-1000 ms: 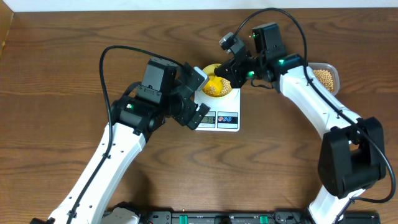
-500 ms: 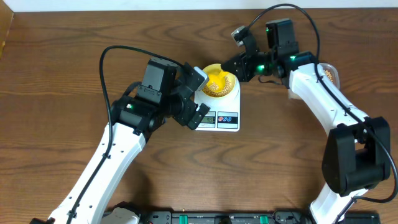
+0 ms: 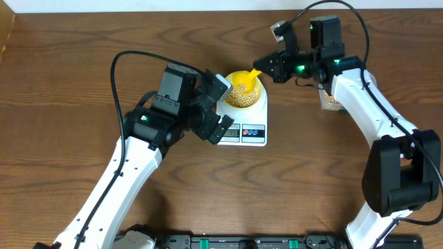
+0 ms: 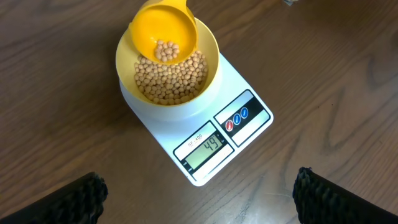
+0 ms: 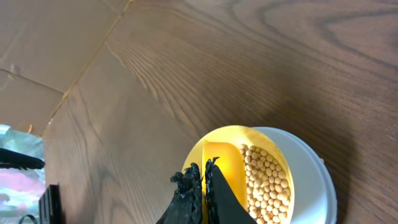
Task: Scoop item into bowl and weigh 50g on scale
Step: 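Tilt the yellow scoop over the bowl with the right gripper, pouring soybeans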
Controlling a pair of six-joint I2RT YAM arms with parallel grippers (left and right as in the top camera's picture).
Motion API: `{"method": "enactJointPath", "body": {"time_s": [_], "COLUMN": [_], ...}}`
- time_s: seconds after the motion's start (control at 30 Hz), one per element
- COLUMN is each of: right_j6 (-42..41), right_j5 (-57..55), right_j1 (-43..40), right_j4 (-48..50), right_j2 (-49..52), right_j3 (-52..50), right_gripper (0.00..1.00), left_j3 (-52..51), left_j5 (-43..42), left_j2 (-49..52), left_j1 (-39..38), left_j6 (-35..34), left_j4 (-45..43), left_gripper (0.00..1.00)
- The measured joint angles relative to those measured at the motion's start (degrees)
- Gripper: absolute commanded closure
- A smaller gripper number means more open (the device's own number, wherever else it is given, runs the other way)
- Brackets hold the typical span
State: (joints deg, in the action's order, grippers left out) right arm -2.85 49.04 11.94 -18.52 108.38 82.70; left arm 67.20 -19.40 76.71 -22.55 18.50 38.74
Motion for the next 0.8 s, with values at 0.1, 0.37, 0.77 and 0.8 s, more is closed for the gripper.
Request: {"method": "enactJointPath", "body": {"time_s": [0.1,0.37,0.77,0.8], "right_j6": [-0.4,-0.7,7.1,8.3], "right_j5": [0.5,0.9,1.1,1.1], "right_j1": [0.0,0.0,0.0,0.0], "right_j4": [0.5,2.0,2.5,2.6], "right_j2": [0.0,0.0,0.0,0.0], "right_j3": [0.0,0.0,0.0,0.0], "right_gripper": [0.99,0.99,0.99,0.99], "left_j3": [0.0,0.0,0.0,0.0], "left_j5": [0.0,0.0,0.0,0.0], "left_j2": [0.0,0.0,0.0,0.0], "left_j1": [0.0,0.0,0.0,0.0], "left_j6": [0.0,0.0,0.0,0.0], "left_j4": [0.0,0.0,0.0,0.0], "left_gripper": [0.02,0.02,0.02,0.03]}}
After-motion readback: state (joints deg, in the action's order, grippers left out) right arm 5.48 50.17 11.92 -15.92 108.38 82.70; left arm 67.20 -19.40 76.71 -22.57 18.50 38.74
